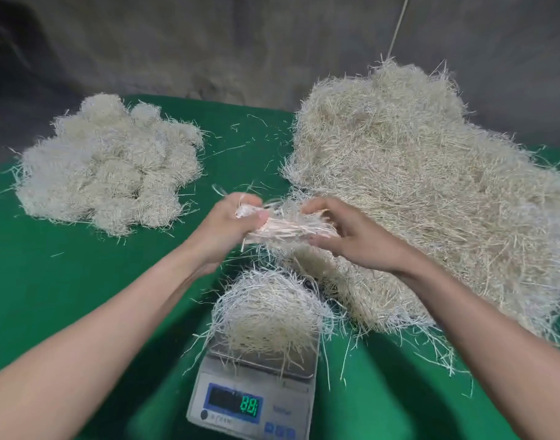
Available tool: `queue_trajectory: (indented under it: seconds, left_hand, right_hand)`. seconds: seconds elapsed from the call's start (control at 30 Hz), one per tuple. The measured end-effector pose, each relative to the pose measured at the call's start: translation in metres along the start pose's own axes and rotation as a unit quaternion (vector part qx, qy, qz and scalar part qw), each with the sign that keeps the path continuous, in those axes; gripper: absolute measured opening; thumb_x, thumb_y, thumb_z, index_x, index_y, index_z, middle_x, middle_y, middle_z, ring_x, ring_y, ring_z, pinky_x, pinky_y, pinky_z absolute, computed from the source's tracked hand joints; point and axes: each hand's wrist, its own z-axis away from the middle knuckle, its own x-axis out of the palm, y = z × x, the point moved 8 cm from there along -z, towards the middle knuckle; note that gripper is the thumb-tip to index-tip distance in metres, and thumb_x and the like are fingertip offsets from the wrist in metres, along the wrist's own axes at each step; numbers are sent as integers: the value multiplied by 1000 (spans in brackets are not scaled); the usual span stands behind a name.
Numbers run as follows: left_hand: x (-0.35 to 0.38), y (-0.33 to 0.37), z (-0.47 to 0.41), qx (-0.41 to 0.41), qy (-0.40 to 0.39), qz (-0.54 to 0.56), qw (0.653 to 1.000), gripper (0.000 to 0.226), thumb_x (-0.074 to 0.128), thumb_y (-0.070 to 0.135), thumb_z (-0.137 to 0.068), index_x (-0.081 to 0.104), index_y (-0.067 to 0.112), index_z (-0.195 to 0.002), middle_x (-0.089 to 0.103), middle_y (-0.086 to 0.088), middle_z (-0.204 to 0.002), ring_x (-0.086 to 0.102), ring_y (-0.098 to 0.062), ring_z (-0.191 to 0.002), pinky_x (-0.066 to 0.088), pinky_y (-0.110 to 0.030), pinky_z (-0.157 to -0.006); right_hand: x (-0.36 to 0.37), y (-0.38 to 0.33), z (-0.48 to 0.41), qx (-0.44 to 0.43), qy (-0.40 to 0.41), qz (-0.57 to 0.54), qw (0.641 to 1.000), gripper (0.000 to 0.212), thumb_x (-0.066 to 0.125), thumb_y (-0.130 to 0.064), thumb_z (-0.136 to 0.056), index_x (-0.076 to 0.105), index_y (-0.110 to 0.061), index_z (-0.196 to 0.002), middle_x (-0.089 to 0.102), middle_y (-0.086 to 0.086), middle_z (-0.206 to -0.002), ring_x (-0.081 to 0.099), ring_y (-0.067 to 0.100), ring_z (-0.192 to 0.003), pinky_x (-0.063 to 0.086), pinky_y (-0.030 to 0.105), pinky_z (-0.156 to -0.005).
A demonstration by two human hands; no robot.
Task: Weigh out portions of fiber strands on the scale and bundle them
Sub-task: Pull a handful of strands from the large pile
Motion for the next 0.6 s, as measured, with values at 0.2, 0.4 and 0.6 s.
queue_trajectory:
  seconds: [0.2, 0.4, 0.6]
  left_hand:
    - [-2, -45, 23, -32, -43, 51, 997, 22, 60, 2, -85, 69, 22, -85, 67, 13, -93, 56, 9, -63, 49, -19, -83]
    - [-12, -77, 18, 15, 30, -80, 996, 26, 77, 11, -75, 65, 32, -83, 60, 12, -93, 57, -4, -69, 44, -11, -57]
    - [-7, -99, 16, 53, 5, -148, 988, 24, 77, 11, -75, 61, 30, -77, 56, 15, -87, 51, 4, -77, 37, -5, -65]
  right_hand:
    - [19, 25, 30, 73, 94, -115, 986, 5, 58, 0, -88, 61, -4, -88, 60, -3, -85, 55, -14, -58, 42, 5, -54]
    - [54, 51, 35, 113, 140, 27, 983, 7, 66, -8, -85, 69, -12, -90, 65, -5, -97, 56, 4, -92, 41, 15, -91]
    - [83, 59, 40, 114, 148, 99, 977, 33, 59, -1, -87, 67, -17, -114, 51, 9, -135, 40, 22, -128, 19, 29, -106]
